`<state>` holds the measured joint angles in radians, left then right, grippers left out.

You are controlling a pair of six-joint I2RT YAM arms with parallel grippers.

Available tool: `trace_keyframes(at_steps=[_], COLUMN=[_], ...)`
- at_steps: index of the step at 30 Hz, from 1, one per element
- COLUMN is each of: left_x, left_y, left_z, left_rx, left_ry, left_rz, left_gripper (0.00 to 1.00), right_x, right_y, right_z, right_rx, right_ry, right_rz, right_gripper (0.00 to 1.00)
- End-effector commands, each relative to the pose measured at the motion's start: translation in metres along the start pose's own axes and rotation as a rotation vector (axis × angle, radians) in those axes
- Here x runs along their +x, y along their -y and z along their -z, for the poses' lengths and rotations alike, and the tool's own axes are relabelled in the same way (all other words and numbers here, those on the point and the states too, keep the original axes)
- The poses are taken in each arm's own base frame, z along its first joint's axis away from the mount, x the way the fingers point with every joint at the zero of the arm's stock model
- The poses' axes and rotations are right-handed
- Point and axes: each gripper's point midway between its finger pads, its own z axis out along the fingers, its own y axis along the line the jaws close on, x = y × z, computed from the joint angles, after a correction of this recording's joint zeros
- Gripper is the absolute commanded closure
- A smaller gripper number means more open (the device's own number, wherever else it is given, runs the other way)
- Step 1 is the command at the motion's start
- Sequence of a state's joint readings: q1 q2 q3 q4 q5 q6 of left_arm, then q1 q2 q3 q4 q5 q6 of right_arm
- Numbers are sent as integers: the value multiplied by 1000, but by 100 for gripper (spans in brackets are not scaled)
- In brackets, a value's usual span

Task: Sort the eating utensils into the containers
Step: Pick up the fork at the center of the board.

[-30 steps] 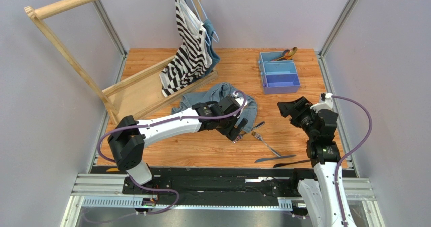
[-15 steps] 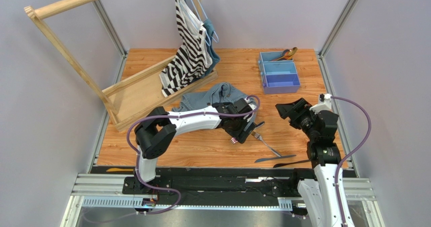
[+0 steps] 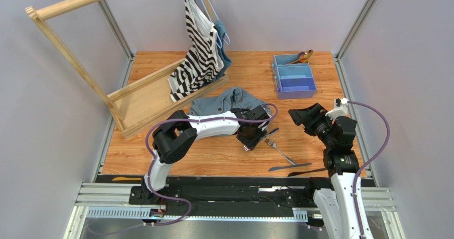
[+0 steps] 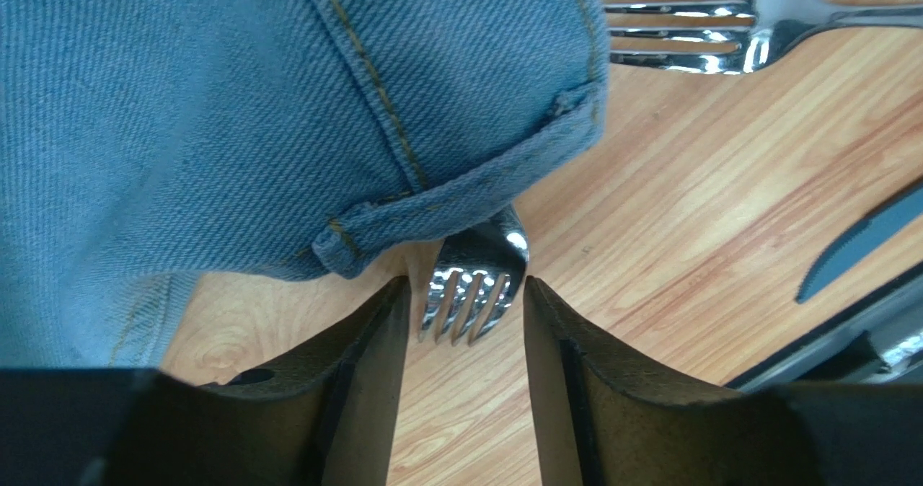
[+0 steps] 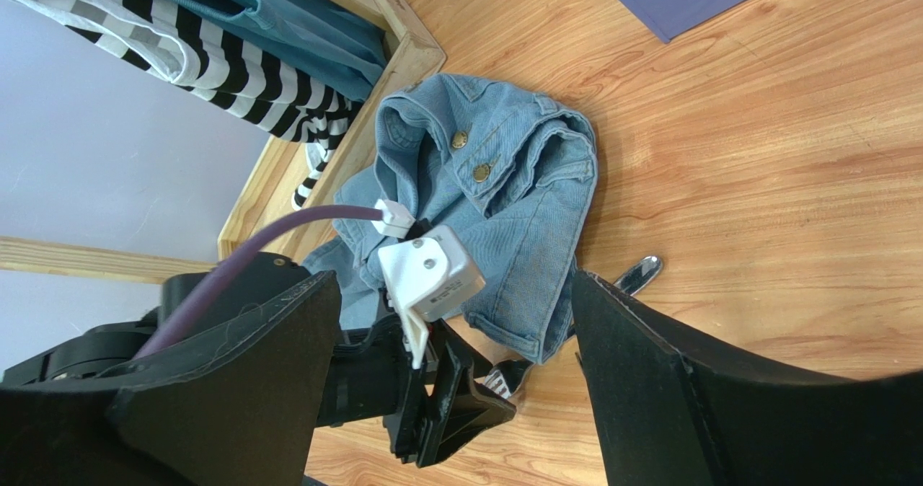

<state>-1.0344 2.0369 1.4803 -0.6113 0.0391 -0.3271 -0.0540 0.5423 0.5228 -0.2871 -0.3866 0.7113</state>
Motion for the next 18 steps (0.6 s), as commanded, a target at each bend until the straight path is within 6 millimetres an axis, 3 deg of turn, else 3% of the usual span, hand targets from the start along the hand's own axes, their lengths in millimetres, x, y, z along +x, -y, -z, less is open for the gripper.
trace_keyframes(at_steps=[1,5,6,8,9,10,14,18], left_x=[0,3,2,3,2,3,0,-2], left_y=[-3,-7,-11,-15,-14,-17,-28,-34], left_z=[-2,1,2,4,7,10,31,68], left_rx=[-32,-46,-72,-88,-87,-103,-158,-185], left_ry=[-19,-31,-24,-26,-17,-16,31,84], left_rz=[-8,-17,-22,-21,-21,-20,-17,-36], left_gripper=[54,66,77,87,97,100,100,100], right_x=[-15,-13,-14,-14,-14,-13,-13,-13], right_y=[-17,-16,-18,-17,-17,-16,-17,-17], right_z=[3,3,3,3,3,3,4,3], right_rx=[-56,-55,-61,-61,-59,-57,-59,-61], right_ry=[48,44,46,48,48,46,44,44], right_rz=[18,7,7,7,8,10,10,19], right_gripper=[18,18,18,18,18,18,18,18])
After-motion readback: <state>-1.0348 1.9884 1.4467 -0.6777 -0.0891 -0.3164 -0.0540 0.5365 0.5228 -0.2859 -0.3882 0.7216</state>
